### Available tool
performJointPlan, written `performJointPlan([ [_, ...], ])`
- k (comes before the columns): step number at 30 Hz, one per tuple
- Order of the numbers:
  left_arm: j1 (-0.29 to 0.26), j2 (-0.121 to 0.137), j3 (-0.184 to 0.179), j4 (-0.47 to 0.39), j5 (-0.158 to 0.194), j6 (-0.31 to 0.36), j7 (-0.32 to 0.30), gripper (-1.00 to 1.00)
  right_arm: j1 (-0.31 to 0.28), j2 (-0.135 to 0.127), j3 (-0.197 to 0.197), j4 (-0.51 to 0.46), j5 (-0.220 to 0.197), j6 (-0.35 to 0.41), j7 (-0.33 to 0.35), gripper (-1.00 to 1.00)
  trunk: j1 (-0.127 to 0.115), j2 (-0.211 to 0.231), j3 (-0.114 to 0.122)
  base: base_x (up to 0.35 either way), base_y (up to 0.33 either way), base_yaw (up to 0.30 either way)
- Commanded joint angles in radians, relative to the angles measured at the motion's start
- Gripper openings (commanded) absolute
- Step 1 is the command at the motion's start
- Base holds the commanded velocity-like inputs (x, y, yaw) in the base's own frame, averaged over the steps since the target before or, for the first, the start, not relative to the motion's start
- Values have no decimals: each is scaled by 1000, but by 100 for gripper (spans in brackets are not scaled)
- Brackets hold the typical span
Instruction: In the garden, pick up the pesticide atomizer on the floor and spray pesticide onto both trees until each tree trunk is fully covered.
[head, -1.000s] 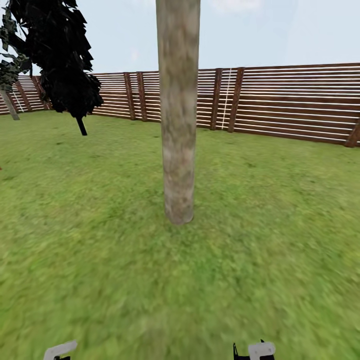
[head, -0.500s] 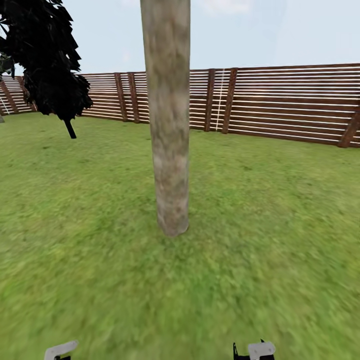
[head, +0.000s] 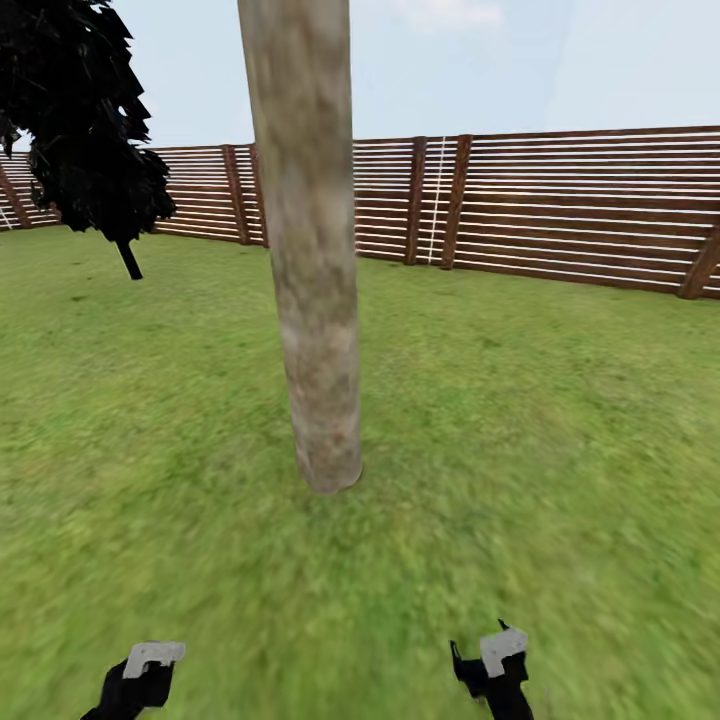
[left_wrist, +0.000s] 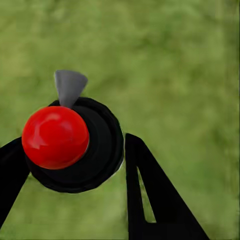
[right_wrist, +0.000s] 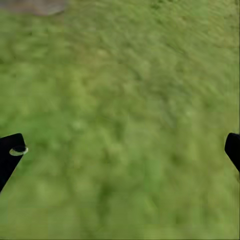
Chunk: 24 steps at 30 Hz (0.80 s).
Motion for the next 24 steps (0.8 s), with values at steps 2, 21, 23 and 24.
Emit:
performJointPlan([
  [2, -9, 40, -2, -18, -82, 4, -150, -100, 1, -2, -3, -120, 93, 55, 218, 100, 0, 0, 0, 281, -182, 0],
  [21, -260, 125, -5, -90, -590, 146, -828, -100, -164, 94, 102, -322, 221, 379, 970, 100, 0, 0, 0, 47, -23, 0],
  [23, -258, 104, -5, -114, -628, 150, -828, -100, -164, 96, 103, -323, 221, 380, 976, 100, 0, 0, 0, 0, 0, 0],
  [24, -258, 93, -5, -125, -653, 159, -828, -100, -164, 103, 104, -323, 221, 380, 981, 100, 0, 0, 0, 0, 0, 0],
])
